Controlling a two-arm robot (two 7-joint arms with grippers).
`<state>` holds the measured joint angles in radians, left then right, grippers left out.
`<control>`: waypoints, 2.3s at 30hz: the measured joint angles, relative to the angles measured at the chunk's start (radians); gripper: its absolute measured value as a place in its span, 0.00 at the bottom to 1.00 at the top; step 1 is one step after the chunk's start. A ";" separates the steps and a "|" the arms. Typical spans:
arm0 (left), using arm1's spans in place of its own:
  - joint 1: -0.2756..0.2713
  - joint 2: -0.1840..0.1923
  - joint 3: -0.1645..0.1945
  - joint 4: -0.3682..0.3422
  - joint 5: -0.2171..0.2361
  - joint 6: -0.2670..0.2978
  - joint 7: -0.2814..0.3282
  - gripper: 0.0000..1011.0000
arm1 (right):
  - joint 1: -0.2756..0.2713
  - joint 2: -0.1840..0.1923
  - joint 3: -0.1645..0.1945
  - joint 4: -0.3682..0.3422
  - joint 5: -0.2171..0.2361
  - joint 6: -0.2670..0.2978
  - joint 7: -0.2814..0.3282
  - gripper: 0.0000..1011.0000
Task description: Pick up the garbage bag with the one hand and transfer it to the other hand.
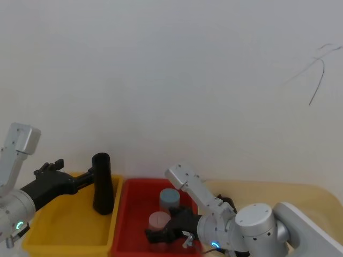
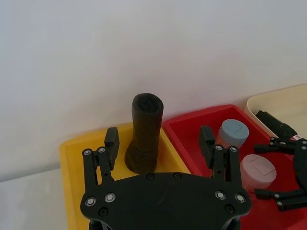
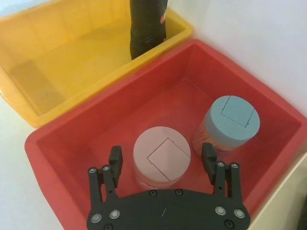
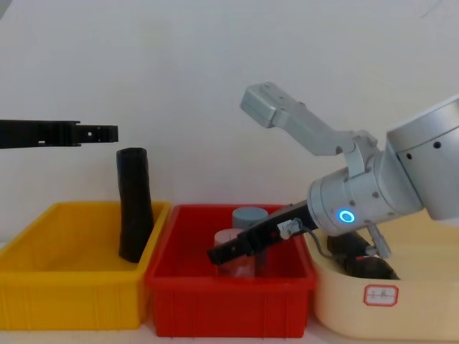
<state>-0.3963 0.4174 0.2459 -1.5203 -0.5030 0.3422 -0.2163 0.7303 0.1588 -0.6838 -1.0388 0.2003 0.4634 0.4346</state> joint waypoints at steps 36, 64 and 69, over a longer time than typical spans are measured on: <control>0.000 0.000 0.000 0.000 0.000 0.000 0.000 0.99 | 0.039 -0.044 0.007 0.094 -0.013 -0.019 0.054 0.79; 0.000 0.000 0.000 0.000 0.000 0.000 0.000 0.99 | -0.011 0.001 0.076 -0.083 0.010 0.040 0.028 0.66; 0.000 0.000 0.000 0.000 0.000 0.000 0.000 0.99 | -0.029 0.023 0.107 -0.171 0.024 0.067 0.014 0.66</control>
<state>-0.3963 0.4174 0.2459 -1.5203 -0.5030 0.3423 -0.2163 0.7015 0.1821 -0.5766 -1.2097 0.2245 0.5308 0.4485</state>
